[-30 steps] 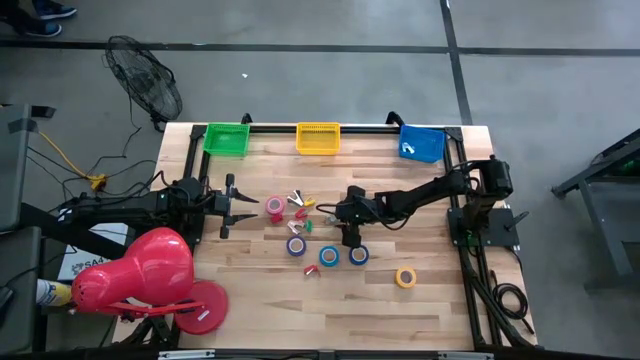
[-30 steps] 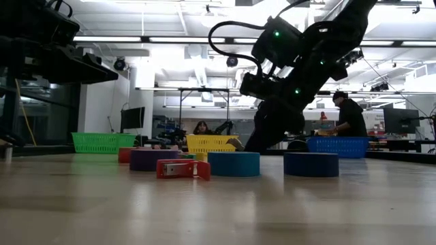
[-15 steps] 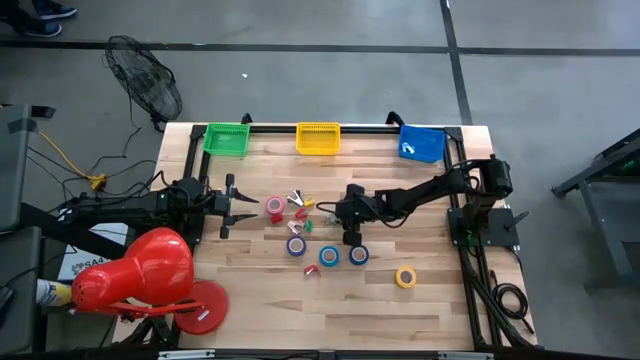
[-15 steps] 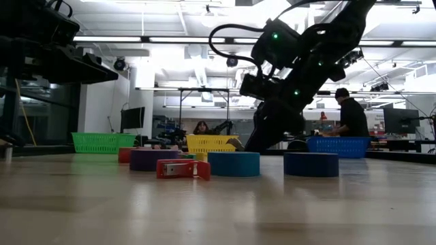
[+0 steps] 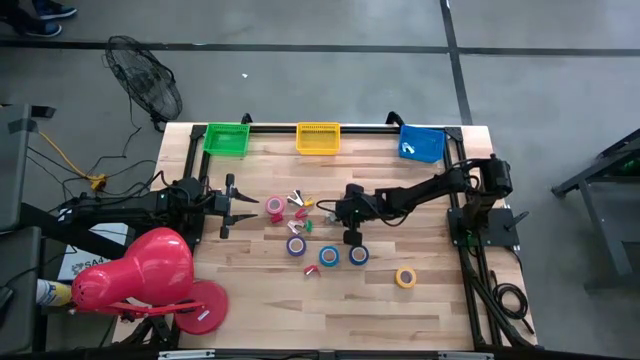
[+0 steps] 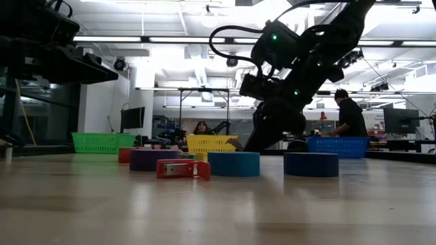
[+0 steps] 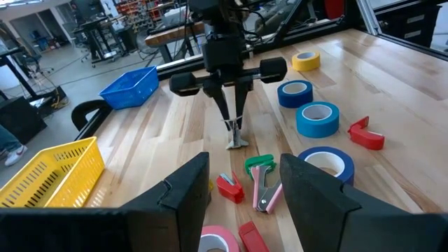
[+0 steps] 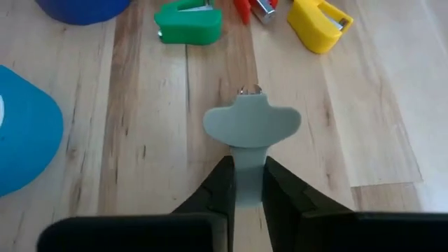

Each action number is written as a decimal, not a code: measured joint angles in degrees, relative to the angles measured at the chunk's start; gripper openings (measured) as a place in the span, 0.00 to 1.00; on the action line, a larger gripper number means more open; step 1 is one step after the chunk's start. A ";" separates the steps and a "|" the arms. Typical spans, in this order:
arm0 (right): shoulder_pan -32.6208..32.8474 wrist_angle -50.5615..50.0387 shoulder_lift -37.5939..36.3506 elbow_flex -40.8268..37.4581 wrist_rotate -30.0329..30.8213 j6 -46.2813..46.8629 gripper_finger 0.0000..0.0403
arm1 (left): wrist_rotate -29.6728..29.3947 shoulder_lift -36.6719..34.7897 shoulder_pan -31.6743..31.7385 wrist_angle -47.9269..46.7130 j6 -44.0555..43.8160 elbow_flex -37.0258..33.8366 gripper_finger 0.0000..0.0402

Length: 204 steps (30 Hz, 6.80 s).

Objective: Pick and place Stapler, Stapler remover, tape
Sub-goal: Put the gray staple remover into the blue bin, then put the yellow tape into the yellow bin

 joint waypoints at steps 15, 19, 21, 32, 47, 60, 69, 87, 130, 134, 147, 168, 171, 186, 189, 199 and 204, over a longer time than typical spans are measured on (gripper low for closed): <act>-8.48 -17.60 -14.25 0.00 6.95 19.09 0.09 | 0.01 0.00 -0.01 0.00 0.00 0.01 0.43; -13.38 -27.99 -19.75 0.00 9.02 23.45 0.09 | 0.02 -0.02 0.00 0.00 0.02 0.02 0.43; -16.04 -32.35 -22.51 0.00 10.15 24.53 0.09 | 0.00 0.00 0.00 0.00 0.00 0.02 0.43; -31.54 -47.88 -31.24 -0.19 13.20 21.13 0.09 | 0.00 0.00 -0.02 0.00 0.02 0.00 0.43; -45.31 -41.77 -30.88 -6.36 12.65 29.33 0.12 | 0.01 -0.01 -0.01 -0.01 0.00 0.02 0.43; -49.24 -36.35 -26.27 -6.47 14.18 40.96 0.12 | 0.02 0.00 0.00 0.00 0.02 0.00 0.43; -49.22 -31.85 -21.14 -6.47 12.18 44.63 0.14 | 0.01 0.00 -0.01 0.00 0.00 0.02 0.43; -50.98 -29.22 -21.42 -6.47 9.49 43.35 0.44 | 0.00 0.00 -0.02 0.00 0.02 0.00 0.43; -15.06 -49.23 -37.50 -6.45 -11.14 29.26 0.60 | 0.01 -0.01 -0.01 0.00 0.01 0.01 0.43; -8.01 -51.56 -37.48 -6.45 -11.53 37.90 0.60 | 0.01 0.00 0.00 0.00 0.00 0.01 0.43; 13.06 -56.03 -36.64 -6.65 -14.15 77.31 0.60 | 0.00 -0.01 0.00 -0.01 0.00 0.02 0.43; 29.38 -50.26 -24.61 -6.71 -17.54 100.99 0.60 | 0.00 -0.01 -0.01 0.00 0.01 0.02 0.43; 30.02 -49.06 -22.30 -6.71 -17.78 102.07 0.60 | 0.02 0.00 -0.02 0.00 0.00 0.02 0.43; 30.54 -46.20 -16.26 -6.71 -17.38 103.13 0.40 | 0.01 0.00 0.00 0.00 0.01 0.02 0.43; 30.97 -46.27 -16.26 -6.71 -17.20 103.16 0.32 | 0.00 0.00 0.00 0.00 0.02 0.02 0.43; 31.01 -46.59 -16.31 -6.35 -15.88 101.37 0.07 | 0.00 -0.01 -0.01 -0.01 0.01 0.02 0.43; 30.93 -46.30 -16.31 -4.58 -10.72 99.72 0.07 | 0.01 0.00 0.00 0.00 0.02 0.01 0.43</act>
